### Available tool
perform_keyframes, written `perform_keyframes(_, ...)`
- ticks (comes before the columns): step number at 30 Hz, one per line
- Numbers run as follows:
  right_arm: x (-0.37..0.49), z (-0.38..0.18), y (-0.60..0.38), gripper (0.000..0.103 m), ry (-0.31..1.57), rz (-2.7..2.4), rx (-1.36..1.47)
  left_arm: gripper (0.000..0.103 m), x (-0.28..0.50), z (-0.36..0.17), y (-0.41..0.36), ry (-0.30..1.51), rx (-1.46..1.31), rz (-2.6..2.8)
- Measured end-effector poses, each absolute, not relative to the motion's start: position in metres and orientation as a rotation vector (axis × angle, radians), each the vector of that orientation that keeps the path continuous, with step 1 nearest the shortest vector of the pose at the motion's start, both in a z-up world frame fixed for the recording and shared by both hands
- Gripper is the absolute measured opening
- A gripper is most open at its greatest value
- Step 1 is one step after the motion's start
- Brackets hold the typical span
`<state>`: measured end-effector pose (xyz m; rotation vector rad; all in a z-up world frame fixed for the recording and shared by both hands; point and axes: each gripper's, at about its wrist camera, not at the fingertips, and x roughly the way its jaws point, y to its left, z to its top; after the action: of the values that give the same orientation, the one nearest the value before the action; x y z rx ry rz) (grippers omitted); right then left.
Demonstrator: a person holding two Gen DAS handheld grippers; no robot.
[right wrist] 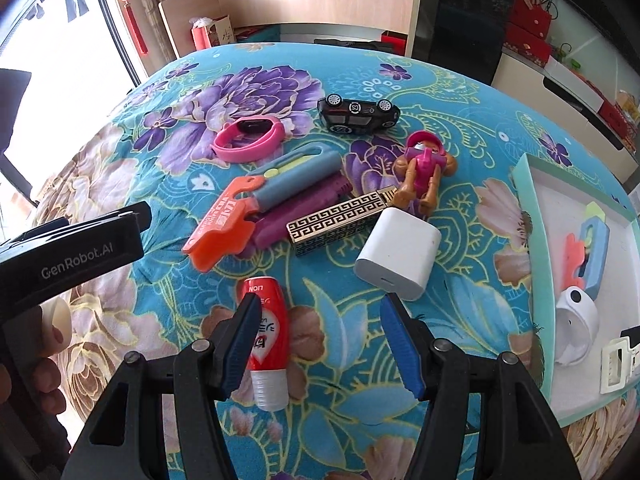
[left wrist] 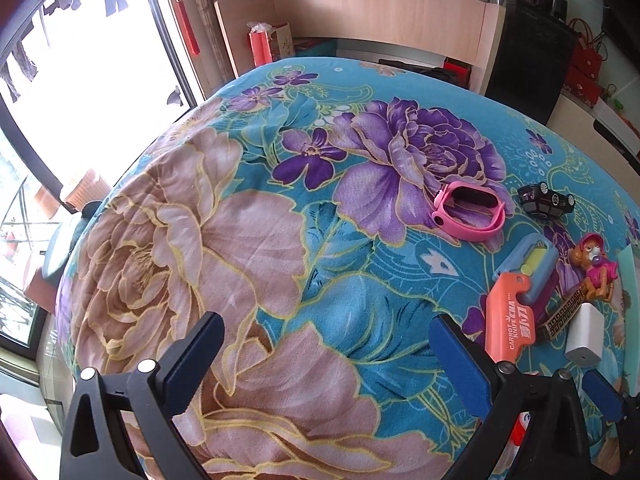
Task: Organize rigid objects
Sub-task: 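Withdraw both tools from the tray toward the remaining objects, then grasp the red-and-white tube with the right tool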
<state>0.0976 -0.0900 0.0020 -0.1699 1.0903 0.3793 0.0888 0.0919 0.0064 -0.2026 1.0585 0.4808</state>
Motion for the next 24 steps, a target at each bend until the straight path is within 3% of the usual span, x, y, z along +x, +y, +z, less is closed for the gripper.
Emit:
perform_keyframes(11,0.093,-0.002,-0.08,0.061,1.103,0.402,-0.197,0.103,0.09,0.004,0.095,1.063,-0.204,0.494)
perform_keyframes(24,0.092,-0.009,-0.08,0.031,1.152,0.391,-0.201,0.103,0.093,0.003,0.094,1.064,-0.189,0.497)
